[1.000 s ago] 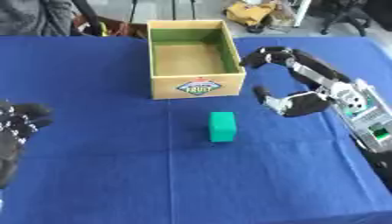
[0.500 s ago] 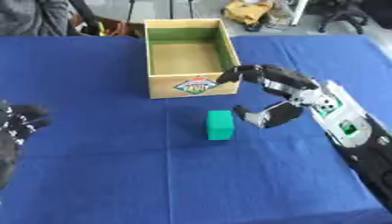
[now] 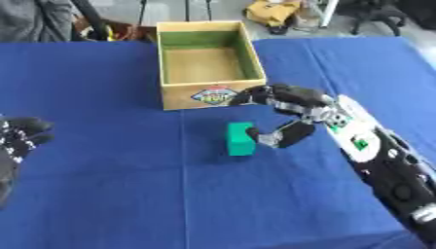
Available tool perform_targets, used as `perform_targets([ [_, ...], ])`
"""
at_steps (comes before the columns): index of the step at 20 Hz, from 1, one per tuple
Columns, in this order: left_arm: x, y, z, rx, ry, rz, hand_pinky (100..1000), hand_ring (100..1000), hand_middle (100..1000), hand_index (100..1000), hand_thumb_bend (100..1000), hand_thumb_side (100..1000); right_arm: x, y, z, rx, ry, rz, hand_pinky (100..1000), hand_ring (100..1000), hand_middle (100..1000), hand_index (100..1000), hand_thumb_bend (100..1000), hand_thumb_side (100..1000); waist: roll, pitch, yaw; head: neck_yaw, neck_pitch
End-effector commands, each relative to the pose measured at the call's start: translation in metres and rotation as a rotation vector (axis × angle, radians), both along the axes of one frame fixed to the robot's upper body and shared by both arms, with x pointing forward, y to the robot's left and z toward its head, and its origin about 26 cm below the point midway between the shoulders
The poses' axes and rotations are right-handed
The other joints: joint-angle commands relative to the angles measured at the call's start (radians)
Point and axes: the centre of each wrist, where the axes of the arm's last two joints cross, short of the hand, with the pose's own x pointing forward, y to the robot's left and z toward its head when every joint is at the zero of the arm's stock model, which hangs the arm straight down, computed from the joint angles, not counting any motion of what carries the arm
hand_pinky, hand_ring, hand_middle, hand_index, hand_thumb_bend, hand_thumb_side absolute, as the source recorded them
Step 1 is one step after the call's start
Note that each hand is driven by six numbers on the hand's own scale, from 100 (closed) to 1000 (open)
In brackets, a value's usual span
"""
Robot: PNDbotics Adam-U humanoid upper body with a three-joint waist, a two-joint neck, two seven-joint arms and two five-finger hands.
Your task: Pick up objects on the table and place them in the box.
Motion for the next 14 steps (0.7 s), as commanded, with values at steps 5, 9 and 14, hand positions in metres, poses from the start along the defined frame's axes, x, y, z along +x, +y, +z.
perform_targets([
  [5, 0.001, -0.001, 0.008, 0.006, -0.024, -0.012, 826, 783, 591, 670, 403, 1000, 0.007, -0.001, 0.000, -0.042, -0.036, 0.000, 806, 896, 848, 947, 113, 656, 0.002, -0.019, 0.001, -0.008, 0.007],
  [9, 0.001, 0.000, 0.007, 0.007, -0.022, -0.011, 826, 783, 591, 670, 403, 1000, 0.006, 0.001, -0.003, -0.066, -0.037, 0.009, 805, 893, 846, 946, 124, 675, 0.001, -0.020, 0.001, -0.008, 0.007],
  [14, 0.001, -0.001, 0.007, 0.006, -0.022, -0.014, 826, 783, 591, 670, 403, 1000, 0.006, 0.004, -0.008, -0.113, -0.042, 0.022, 801, 885, 837, 946, 135, 693, 0.002, -0.021, 0.001, -0.009, 0.006],
])
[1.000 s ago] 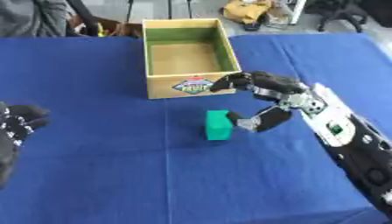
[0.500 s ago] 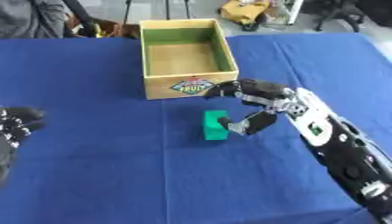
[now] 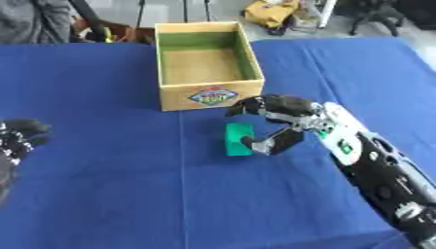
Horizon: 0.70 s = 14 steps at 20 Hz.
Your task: Pick up objects on the table and place them in the box.
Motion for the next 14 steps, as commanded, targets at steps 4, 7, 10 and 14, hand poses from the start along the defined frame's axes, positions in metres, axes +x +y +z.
perform_targets([
  [4, 0.001, -0.001, 0.007, 0.005, -0.024, -0.013, 826, 783, 591, 670, 404, 1000, 0.003, 0.000, -0.001, -0.067, -0.022, 0.001, 798, 878, 827, 940, 130, 718, 0.005, -0.018, 0.000, -0.005, 0.007],
  [7, 0.001, -0.001, 0.007, 0.005, -0.023, -0.013, 826, 783, 591, 670, 404, 1000, 0.004, -0.001, -0.008, -0.077, -0.013, -0.009, 797, 878, 826, 939, 129, 721, 0.005, -0.018, 0.000, -0.006, 0.007],
  [10, 0.001, -0.001, 0.007, 0.004, -0.023, -0.014, 826, 783, 591, 670, 404, 1000, 0.004, -0.002, -0.011, -0.078, -0.016, -0.014, 789, 862, 808, 936, 122, 692, 0.005, -0.019, 0.001, -0.006, 0.007],
  [14, 0.001, -0.001, 0.007, 0.004, -0.023, -0.013, 826, 783, 591, 671, 405, 1000, 0.004, -0.003, -0.013, -0.073, -0.028, -0.022, 749, 792, 755, 929, 100, 548, 0.004, -0.019, 0.002, -0.007, 0.005],
])
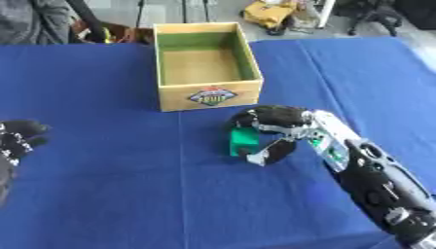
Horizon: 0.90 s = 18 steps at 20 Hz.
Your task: Pick up objects on the table and place them in the box.
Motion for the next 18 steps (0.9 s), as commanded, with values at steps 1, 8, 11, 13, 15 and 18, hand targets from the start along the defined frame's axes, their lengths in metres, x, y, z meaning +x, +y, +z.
perform_targets([
  [1, 0.001, -0.001, 0.007, 0.004, -0.023, -0.012, 826, 783, 592, 671, 405, 1000, 0.002, -0.006, 0.006, -0.011, -0.029, -0.018, 727, 749, 743, 926, 100, 444, 0.003, -0.018, 0.002, -0.003, 0.005],
  [8, 0.001, -0.001, 0.007, 0.004, -0.022, -0.012, 826, 783, 592, 671, 405, 1000, 0.002, -0.006, 0.008, 0.004, -0.065, -0.036, 648, 506, 680, 906, 100, 165, 0.000, -0.020, 0.004, -0.003, 0.005],
  [11, 0.001, -0.001, 0.007, 0.004, -0.022, -0.012, 826, 783, 592, 671, 406, 1000, 0.002, -0.005, 0.015, 0.037, -0.101, -0.028, 619, 443, 640, 896, 100, 130, 0.000, -0.021, 0.003, -0.002, 0.003],
  [13, 0.001, -0.001, 0.007, 0.003, -0.022, -0.011, 826, 783, 592, 671, 406, 1000, 0.002, -0.004, 0.026, 0.062, -0.138, -0.013, 615, 431, 630, 896, 100, 119, -0.001, -0.022, 0.003, 0.000, 0.003],
  [15, 0.001, 0.000, 0.006, 0.004, -0.020, -0.008, 826, 783, 592, 671, 407, 1000, 0.001, -0.002, 0.043, 0.083, -0.187, 0.012, 613, 429, 629, 898, 100, 116, -0.002, -0.023, 0.002, 0.002, 0.002],
  [18, 0.001, 0.000, 0.006, 0.003, -0.019, -0.007, 826, 783, 592, 671, 407, 1000, -0.001, 0.000, 0.063, 0.095, -0.232, 0.037, 611, 425, 634, 903, 114, 112, -0.003, -0.023, 0.001, 0.004, 0.001],
])
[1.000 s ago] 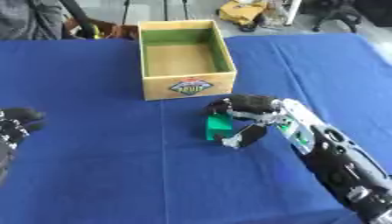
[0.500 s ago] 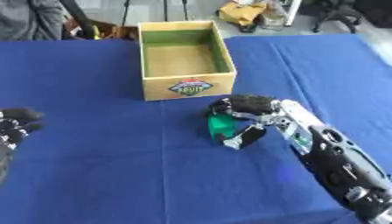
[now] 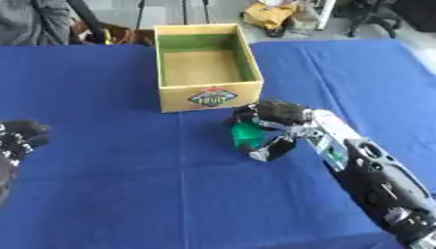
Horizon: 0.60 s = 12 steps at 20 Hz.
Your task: Pick up objects on the table and place them in the box.
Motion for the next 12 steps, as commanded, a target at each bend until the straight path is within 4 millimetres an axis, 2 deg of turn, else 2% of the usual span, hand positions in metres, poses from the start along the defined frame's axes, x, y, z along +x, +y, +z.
perform_targets([
  [1, 0.000, 0.002, 0.007, 0.010, -0.019, -0.004, 826, 783, 592, 671, 407, 1000, 0.000, -0.006, 0.048, 0.008, -0.123, 0.027, 611, 423, 635, 904, 132, 110, 0.000, -0.019, -0.001, 0.007, 0.000],
  [3, 0.000, 0.002, 0.006, 0.009, -0.020, -0.003, 826, 783, 592, 671, 408, 1000, -0.002, -0.009, 0.081, 0.014, -0.202, 0.035, 609, 418, 638, 907, 185, 110, -0.001, -0.020, 0.002, 0.010, -0.003],
  [6, 0.001, 0.000, 0.007, 0.005, -0.020, -0.010, 826, 783, 592, 671, 410, 1000, -0.001, -0.016, 0.110, 0.024, -0.257, 0.013, 606, 414, 640, 906, 218, 104, -0.001, -0.022, 0.016, 0.010, -0.007],
  [9, 0.001, -0.004, 0.007, 0.002, -0.020, -0.026, 826, 783, 592, 671, 410, 1000, 0.009, -0.025, 0.123, 0.039, -0.261, -0.046, 604, 411, 637, 902, 218, 100, 0.000, -0.025, 0.039, 0.007, -0.012],
  [12, 0.004, -0.011, 0.010, 0.005, -0.025, -0.059, 826, 783, 591, 671, 409, 1000, 0.022, -0.037, 0.126, 0.035, -0.243, -0.123, 606, 416, 640, 903, 203, 109, -0.002, -0.021, 0.080, -0.007, -0.025],
])
